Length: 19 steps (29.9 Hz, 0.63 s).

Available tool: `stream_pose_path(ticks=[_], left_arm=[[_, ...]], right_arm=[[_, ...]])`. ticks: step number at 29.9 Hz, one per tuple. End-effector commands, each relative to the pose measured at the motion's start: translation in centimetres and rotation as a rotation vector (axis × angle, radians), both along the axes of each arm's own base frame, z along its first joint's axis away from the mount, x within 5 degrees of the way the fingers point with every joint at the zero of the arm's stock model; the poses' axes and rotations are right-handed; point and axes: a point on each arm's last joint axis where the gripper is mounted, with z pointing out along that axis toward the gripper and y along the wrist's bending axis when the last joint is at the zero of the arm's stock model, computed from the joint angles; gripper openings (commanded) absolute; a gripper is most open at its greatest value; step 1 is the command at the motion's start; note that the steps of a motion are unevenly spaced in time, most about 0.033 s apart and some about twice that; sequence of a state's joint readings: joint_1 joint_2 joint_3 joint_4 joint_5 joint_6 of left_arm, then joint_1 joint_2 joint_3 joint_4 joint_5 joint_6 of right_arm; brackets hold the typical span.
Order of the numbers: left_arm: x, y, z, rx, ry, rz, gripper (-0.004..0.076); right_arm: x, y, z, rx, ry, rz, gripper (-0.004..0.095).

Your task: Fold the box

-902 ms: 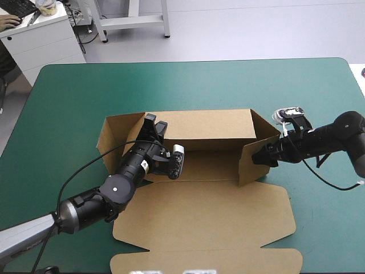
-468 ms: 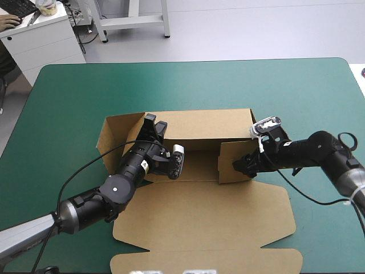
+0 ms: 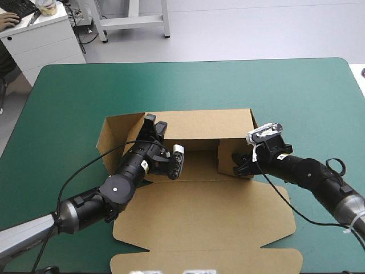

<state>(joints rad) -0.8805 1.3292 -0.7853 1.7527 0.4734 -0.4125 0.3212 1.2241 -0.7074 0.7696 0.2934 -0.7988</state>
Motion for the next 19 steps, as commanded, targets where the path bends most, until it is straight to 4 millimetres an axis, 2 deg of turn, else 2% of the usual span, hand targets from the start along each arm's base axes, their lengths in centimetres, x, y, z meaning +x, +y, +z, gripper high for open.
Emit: stream_pose_path(ticks=[1,4,16,19], left_arm=[[0.15,0.43,0.99,-0.006,-0.048,0.033,-0.001],[0.15,0.43,0.99,-0.006,-0.048,0.033,-0.001],[0.17,0.32,1.17,-0.04,-0.051,0.032,-0.001],[0.17,0.31,1.18,-0.04,-0.05,0.031,0.0025]], right_arm=[[0.31,-0.22,1.8,0.029,-0.1,-0.049,0.0316],[0.31,-0.22,1.79,0.015,-0.108,-0.039,-0.0026],[0.52,-0.22,2.06,0.012,-0.148,-0.061,-0.0018],[0.66,-0.35,2.2,0.011,-0.168,-0.078,-0.0018]])
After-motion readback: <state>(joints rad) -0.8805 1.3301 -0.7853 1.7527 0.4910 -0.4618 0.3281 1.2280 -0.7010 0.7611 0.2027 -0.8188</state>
